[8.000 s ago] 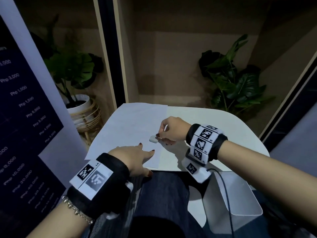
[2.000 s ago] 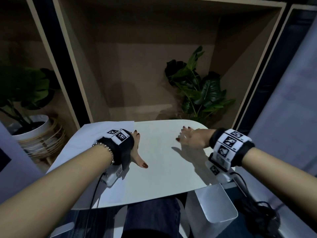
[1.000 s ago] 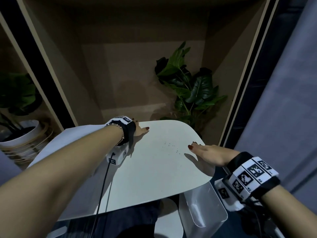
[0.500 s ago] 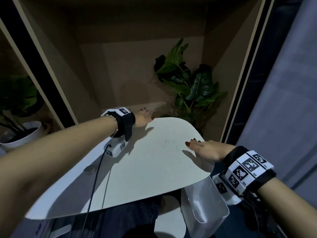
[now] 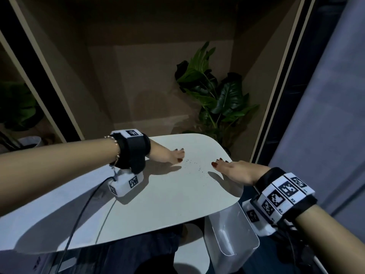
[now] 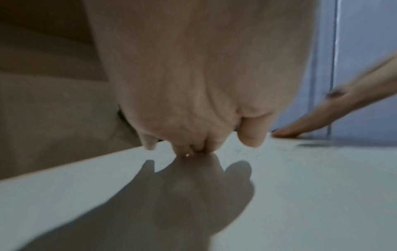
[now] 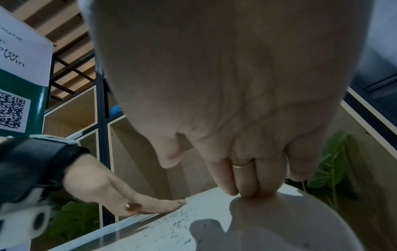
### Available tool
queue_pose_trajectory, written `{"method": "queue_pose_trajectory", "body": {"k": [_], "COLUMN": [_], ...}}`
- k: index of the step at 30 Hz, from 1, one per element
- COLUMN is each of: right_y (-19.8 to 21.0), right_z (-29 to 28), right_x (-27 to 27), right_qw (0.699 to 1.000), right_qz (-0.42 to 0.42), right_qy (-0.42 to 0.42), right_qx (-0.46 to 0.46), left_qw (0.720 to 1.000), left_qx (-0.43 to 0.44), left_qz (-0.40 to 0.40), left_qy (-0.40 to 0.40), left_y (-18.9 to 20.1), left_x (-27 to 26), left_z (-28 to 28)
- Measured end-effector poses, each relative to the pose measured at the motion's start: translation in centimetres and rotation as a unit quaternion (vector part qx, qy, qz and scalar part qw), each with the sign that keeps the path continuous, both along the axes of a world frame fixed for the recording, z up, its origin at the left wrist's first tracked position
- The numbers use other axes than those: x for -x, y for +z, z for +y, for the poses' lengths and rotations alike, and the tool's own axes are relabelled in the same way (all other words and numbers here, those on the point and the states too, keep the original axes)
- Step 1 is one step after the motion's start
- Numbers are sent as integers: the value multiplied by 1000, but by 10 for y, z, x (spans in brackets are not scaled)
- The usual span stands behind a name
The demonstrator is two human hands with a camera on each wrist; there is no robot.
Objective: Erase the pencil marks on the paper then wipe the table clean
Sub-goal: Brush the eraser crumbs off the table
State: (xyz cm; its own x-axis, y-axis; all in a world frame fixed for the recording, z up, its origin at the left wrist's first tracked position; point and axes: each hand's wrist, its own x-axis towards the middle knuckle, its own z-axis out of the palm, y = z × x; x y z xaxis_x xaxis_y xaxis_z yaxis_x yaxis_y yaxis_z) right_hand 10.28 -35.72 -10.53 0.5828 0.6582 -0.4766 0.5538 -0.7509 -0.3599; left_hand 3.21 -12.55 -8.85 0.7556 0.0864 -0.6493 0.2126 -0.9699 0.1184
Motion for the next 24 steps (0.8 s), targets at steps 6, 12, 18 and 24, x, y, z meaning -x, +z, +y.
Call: {"method": "queue_pose_trajectory", "body": {"k": [6,12,18,24], "right_y": [-1,2,11,9], "right_z": [2,3,4,4], "right_x": [4,5,14,15], "right_qw": [1000,1000,998,997], "right_qz": [-6,-14,-44,-57], "right_qy": [-7,2,9,23], "right_qx": [7,20,45,45], "left_qw": [960,973,997,967], "left_qx": [-205,-182,-63,-240], "left_qz": [-117,-58,26,-82], "left_qy": [153,127,-48,12], "left_y": [7,-11,0,15], "left_x": [-13,-14,7,-6], "left_z": [70,34,-17,37]}}
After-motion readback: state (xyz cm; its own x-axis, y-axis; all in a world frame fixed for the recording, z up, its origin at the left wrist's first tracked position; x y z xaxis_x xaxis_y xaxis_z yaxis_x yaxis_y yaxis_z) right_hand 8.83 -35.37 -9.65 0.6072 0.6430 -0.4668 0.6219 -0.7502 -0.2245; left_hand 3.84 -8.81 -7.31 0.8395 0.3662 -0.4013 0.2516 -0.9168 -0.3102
